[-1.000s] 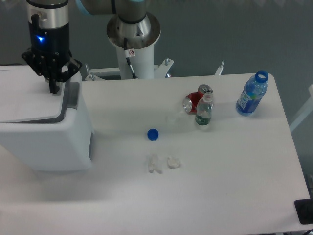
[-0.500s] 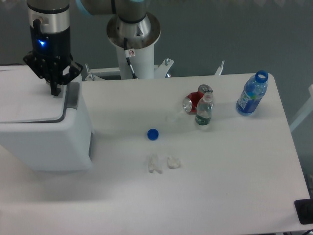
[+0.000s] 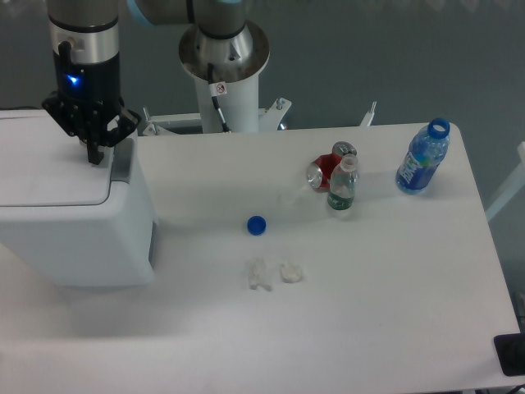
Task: Close the trash can
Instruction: 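Press the lid down with the gripper until it closes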
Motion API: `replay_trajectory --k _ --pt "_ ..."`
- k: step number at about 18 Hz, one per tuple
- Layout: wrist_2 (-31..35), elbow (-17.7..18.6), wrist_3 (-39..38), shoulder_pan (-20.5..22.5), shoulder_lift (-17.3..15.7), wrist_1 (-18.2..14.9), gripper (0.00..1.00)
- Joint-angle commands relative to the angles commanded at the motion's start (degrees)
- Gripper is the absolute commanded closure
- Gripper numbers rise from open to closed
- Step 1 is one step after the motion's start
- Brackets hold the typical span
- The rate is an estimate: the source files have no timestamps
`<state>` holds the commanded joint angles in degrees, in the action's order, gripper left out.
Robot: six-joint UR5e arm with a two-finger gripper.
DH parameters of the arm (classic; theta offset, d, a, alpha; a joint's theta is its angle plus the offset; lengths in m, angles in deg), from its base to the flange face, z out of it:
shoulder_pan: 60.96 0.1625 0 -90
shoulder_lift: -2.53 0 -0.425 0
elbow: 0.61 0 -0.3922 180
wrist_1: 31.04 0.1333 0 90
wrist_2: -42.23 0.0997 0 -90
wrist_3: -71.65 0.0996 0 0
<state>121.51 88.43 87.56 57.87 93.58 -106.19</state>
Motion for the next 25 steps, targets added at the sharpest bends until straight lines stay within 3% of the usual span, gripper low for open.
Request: replay_trajectory --k 23,25 --pt "-0.17 -0.09 1.67 1.31 -0.17 0.09 1.0" --pt "-0.26 -0.09 1.85 2.19 -0.7 1.31 0.93"
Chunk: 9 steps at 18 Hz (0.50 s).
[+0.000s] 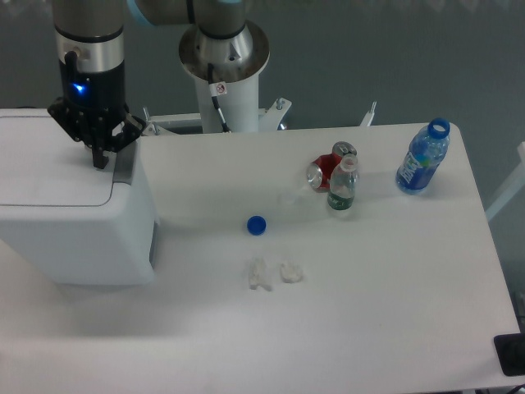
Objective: Close the trash can
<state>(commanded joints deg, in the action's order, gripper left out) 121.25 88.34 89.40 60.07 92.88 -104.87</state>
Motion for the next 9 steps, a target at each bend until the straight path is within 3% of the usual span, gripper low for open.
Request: replay_trajectory --k 4,7,9 --pt "-0.18 -0.44 1.22 1.84 -0.44 0.53 0.78" --pt "-0.26 -0.62 1.76 4.47 -0.62 0.8 0.54" --pt "-0.79 -0.62 1.58 7.28 -0.62 0.8 0.53"
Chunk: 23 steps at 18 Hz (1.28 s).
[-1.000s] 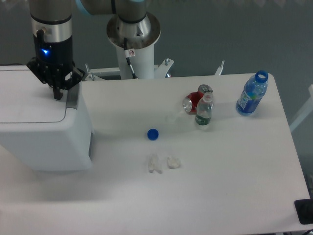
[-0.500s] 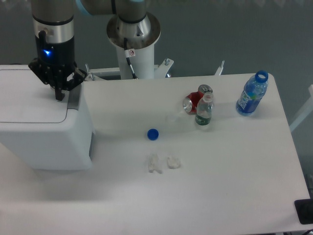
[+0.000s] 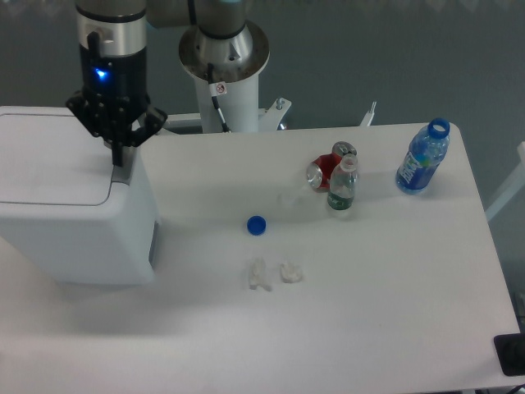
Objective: Close the trash can
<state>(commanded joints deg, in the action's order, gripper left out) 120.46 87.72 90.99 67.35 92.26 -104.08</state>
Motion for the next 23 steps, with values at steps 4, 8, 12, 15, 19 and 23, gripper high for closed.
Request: replay_trajectory --k 4,8,12,15,19,23 --pt "-1.41 0.09 0.17 6.24 0.35 0.0 0.0" --pt "-1.15 0.09 0.7 11.43 2.89 0.44 0.0" --pt "-0.8 -0.17 8.41 16.09 8.07 1.49 0.0" --pt "3.58 -0.26 13.78 18.55 11.33 2.89 0.0" --pt "9.39 -1.23 21.25 18.91 16.25 4.22 0.0" --pt "10.37 -2.9 26.61 20.14 21.61 4.31 0.0"
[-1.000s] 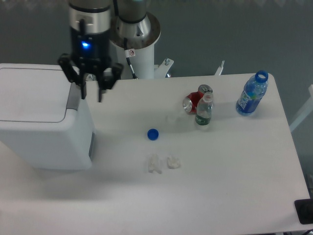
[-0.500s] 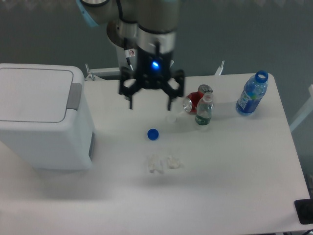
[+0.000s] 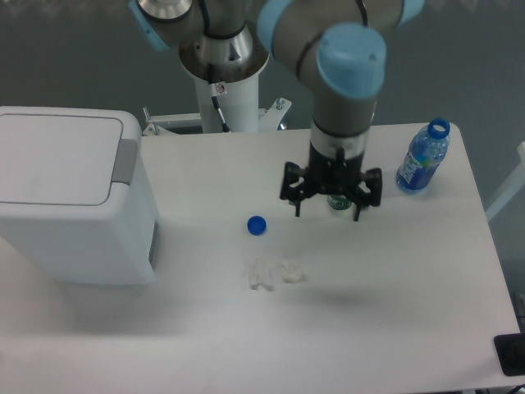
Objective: Close the trash can
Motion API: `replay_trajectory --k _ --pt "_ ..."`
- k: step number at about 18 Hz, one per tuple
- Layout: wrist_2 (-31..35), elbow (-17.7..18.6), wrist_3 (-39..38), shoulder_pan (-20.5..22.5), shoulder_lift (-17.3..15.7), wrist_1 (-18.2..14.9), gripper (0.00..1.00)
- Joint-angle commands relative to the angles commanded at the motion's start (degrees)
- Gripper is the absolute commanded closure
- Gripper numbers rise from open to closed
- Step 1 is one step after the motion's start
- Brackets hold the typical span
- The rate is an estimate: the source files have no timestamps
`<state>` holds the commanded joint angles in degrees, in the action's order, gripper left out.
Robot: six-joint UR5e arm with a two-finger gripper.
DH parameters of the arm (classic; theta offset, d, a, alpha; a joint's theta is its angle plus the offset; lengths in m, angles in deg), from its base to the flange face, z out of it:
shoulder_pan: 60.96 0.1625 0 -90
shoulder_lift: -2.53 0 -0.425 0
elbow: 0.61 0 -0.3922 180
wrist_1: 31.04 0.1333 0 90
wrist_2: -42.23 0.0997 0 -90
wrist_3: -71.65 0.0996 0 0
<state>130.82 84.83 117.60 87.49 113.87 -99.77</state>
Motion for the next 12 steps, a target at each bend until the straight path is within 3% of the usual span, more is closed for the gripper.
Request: replay_trajectory --k 6,12 --pt "0.97 -0.44 11.08 1.41 3.43 0.09 0.0" --pt "0.97 -0.53 18.03 2.2 4.5 0.09 0.0"
